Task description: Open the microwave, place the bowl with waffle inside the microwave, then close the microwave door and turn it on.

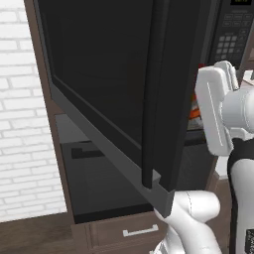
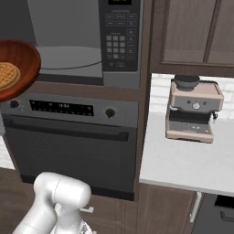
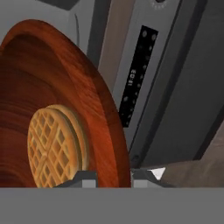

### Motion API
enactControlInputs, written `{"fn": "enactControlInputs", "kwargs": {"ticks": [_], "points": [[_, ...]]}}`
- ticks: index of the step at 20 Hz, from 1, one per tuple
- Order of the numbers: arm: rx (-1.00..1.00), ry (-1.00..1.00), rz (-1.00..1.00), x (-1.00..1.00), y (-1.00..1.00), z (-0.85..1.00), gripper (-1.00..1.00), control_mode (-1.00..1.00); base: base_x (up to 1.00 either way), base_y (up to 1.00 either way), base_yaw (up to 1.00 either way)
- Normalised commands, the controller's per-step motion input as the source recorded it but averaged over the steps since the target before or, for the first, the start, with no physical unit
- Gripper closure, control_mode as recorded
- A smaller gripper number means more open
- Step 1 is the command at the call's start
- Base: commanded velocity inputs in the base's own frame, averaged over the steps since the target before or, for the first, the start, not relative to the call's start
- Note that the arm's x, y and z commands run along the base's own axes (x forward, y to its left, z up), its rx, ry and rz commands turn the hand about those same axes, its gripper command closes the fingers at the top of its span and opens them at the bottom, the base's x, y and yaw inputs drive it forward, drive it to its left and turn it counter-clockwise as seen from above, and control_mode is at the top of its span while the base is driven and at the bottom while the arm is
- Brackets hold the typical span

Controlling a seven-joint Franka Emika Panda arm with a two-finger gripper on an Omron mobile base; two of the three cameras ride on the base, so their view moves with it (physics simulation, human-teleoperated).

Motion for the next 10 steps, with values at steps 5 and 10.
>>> {"fn": "enactControlInputs", "kwargs": {"ticks": [5,10], "points": [[0.13,0.02,-0.13,0.66,0.05,0.24,1.0,-1.0,0.0,0.0,0.0],[0.08,0.11,-0.02,0.69,0.0,0.19,1.0,-1.0,0.0,0.0,0.0]]}}
